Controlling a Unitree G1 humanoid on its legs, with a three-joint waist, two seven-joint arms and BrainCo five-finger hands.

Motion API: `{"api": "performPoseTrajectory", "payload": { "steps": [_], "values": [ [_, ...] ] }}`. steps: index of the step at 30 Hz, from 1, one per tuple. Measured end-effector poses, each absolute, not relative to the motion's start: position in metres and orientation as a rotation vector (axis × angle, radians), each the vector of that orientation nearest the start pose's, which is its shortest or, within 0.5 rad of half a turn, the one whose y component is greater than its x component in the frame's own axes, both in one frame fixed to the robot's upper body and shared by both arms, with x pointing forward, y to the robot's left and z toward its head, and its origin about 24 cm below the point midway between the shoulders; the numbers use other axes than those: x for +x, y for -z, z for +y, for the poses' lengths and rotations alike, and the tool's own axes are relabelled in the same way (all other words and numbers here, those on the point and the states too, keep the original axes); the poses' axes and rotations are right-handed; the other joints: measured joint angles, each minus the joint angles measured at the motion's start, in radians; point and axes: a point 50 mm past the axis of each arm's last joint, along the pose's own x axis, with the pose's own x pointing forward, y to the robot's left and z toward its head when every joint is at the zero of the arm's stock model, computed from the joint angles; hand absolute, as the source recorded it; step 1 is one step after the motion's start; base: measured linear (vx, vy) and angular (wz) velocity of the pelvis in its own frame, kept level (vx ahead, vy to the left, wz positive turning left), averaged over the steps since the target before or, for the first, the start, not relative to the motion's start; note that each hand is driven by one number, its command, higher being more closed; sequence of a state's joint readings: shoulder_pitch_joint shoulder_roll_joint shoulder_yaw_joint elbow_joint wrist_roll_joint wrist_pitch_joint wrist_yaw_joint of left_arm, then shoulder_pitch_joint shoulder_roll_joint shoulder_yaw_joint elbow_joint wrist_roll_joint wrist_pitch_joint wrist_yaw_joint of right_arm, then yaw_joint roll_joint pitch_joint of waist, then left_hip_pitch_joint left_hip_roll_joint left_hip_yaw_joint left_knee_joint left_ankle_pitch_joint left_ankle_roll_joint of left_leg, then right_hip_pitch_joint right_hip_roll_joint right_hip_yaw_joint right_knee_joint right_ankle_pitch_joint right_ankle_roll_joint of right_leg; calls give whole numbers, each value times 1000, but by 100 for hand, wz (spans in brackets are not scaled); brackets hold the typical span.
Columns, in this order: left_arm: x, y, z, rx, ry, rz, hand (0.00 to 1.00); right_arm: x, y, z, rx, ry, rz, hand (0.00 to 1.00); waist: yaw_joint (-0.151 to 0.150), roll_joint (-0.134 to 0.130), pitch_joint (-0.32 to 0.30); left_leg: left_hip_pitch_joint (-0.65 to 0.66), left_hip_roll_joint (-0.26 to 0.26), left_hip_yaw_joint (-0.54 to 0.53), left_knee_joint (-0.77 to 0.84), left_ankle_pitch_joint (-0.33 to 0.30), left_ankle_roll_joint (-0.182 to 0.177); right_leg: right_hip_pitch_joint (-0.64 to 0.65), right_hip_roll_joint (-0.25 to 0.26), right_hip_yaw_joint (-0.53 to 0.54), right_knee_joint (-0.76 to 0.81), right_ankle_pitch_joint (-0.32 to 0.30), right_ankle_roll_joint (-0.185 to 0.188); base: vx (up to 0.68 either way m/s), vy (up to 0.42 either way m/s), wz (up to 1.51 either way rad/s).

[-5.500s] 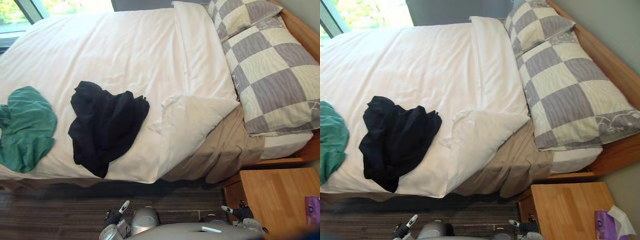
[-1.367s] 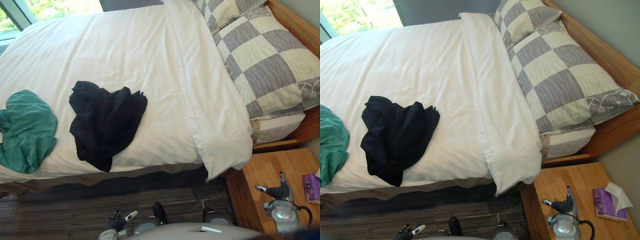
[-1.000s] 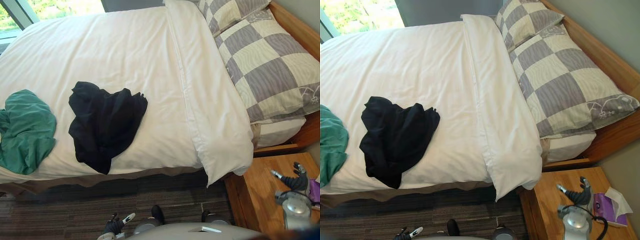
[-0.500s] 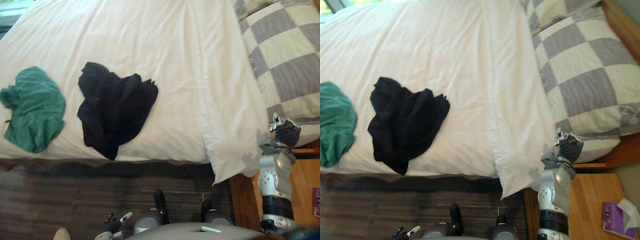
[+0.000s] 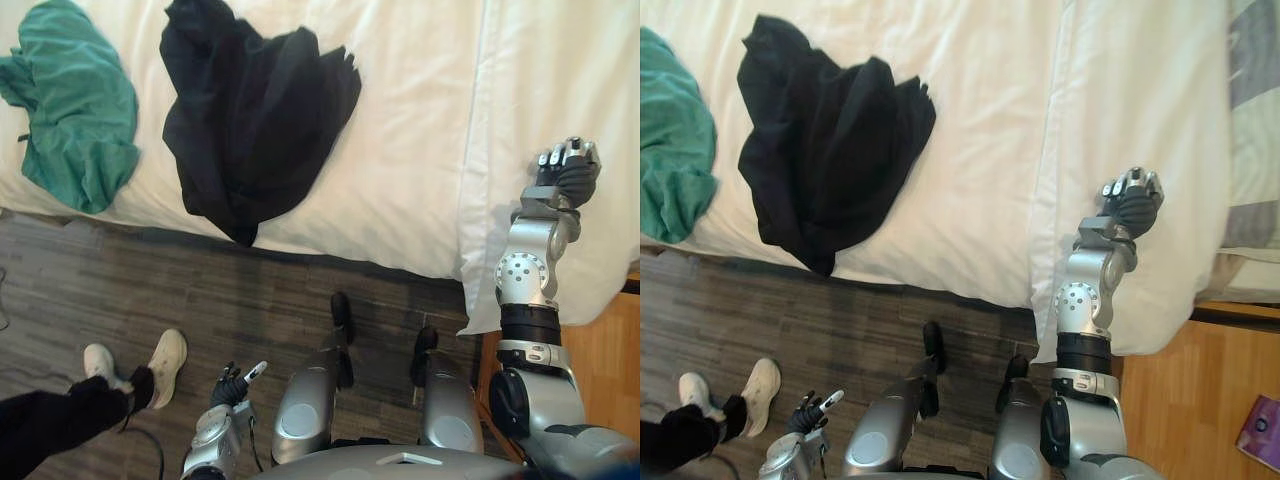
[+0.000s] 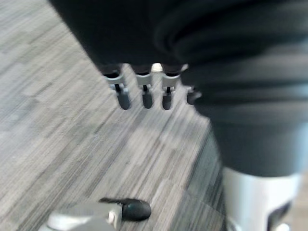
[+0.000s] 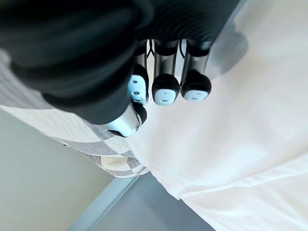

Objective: Tidy the bed and pick cloth on bed and put in laundry

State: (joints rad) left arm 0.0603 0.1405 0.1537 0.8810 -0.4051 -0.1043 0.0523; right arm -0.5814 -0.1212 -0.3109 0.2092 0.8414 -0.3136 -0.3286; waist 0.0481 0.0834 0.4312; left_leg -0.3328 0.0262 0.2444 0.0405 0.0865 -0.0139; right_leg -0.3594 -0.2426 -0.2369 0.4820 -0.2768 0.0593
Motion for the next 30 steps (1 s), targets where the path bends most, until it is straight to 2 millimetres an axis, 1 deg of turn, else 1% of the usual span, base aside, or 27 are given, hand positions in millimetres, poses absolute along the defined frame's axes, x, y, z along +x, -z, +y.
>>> {"api": "performPoseTrajectory", "payload": {
  "steps": [1,3,4,5,6,7,8,11,12,14,16,18,19,23,25,27,28,29,30],
  "values": [
    [144,128,233,-272,-461,760,0,328,-174,-235,938,432,-589,100,0,1,9,-14,1,4,20,-8,2,-13,-5,1,16,-4,-1,-20,-28,5],
    [153,123,231,-293,-456,721,0,322,-187,-235,948,406,-654,100,0,12,23,-96,20,32,129,-66,8,-75,-12,10,64,-13,-5,-27,-14,-9],
    [155,121,231,-295,-455,713,0,321,-190,-235,954,401,-670,100,1,15,25,-117,26,44,158,-81,13,-93,-14,16,79,-17,-5,-15,13,-20],
    [158,120,231,-301,-455,700,0,317,-191,-237,968,406,-695,100,0,18,32,-154,38,64,219,-116,15,-121,-22,30,110,-28,-2,-7,25,-20],
    [160,118,231,-308,-455,690,0,315,-191,-238,981,412,-705,100,-1,21,41,-168,46,76,256,-136,20,-131,-26,33,128,-33,-3,-18,42,-26],
    [165,116,229,-330,-456,668,0,311,-192,-240,1001,422,-737,100,-2,30,50,-201,63,90,322,-176,23,-157,-30,34,163,-37,-3,-20,55,-28],
    [168,114,227,-341,-452,654,0,307,-192,-241,1012,434,-762,100,-2,30,52,-231,75,105,377,-212,22,-188,-39,39,196,-49,0,-17,53,-27],
    [176,112,219,-403,-472,618,0,302,-191,-243,1035,449,-811,100,0,30,52,-281,97,127,486,-273,31,-244,-43,76,264,-60,1,-3,47,-25],
    [178,111,216,-410,-468,615,0,302,-190,-243,1035,450,-814,100,1,29,53,-281,97,129,497,-276,37,-246,-45,82,271,-61,1,17,25,-17],
    [181,111,208,-434,-457,612,0,299,-182,-249,1046,480,-821,100,0,29,53,-279,98,136,525,-290,40,-246,-54,87,292,-61,2,19,22,0],
    [185,110,204,-449,-448,603,0,297,-173,-254,1060,511,-825,100,-2,25,51,-279,99,144,545,-298,49,-248,-59,94,318,-65,7,7,17,9],
    [185,110,204,-477,-473,593,0,298,-167,-257,1072,521,-813,100,-1,8,43,-280,99,160,571,-310,55,-257,-60,130,342,-84,16,-28,-21,2],
    [185,111,204,-487,-482,594,0,300,-164,-256,1077,519,-803,100,-2,2,39,-281,100,163,588,-318,53,-256,-60,142,351,-97,22,-50,-48,-7],
    [183,113,200,-549,-517,591,0,305,-154,-255,1066,513,-761,100,-3,-2,37,-282,130,172,647,-341,52,-244,-48,147,362,-130,28,-72,-46,-16],
    [182,114,198,-563,-527,593,0,307,-147,-254,1058,510,-731,100,-3,-6,35,-279,144,177,664,-345,53,-243,-37,158,370,-130,27,-96,-31,-20],
    [180,115,201,-567,-543,595,0,309,-137,-251,1053,513,-679,100,-9,-16,28,-273,153,182,678,-345,53,-239,-31,164,374,-130,26,-97,-13,-15],
    [179,116,202,-564,-548,597,0,307,-125,-251,1046,535,-640,100,-12,-21,25,-259,154,183,679,-345,53,-224,-31,165,373,-130,26,-89,-3,-9],
    [175,118,204,-561,-563,606,0,304,-104,-251,1040,578,-564,100,-17,-34,18,-239,155,185,679,-347,56,-206,-31,167,371,-129,27,-98,3,-7],
    [173,119,206,-558,-571,614,0,302,-86,-251,1038,611,-496,100,-21,-40,13,-229,156,186,679,-348,57,-194,-30,166,369,-129,27,-88,10,-8]
  ]
}}
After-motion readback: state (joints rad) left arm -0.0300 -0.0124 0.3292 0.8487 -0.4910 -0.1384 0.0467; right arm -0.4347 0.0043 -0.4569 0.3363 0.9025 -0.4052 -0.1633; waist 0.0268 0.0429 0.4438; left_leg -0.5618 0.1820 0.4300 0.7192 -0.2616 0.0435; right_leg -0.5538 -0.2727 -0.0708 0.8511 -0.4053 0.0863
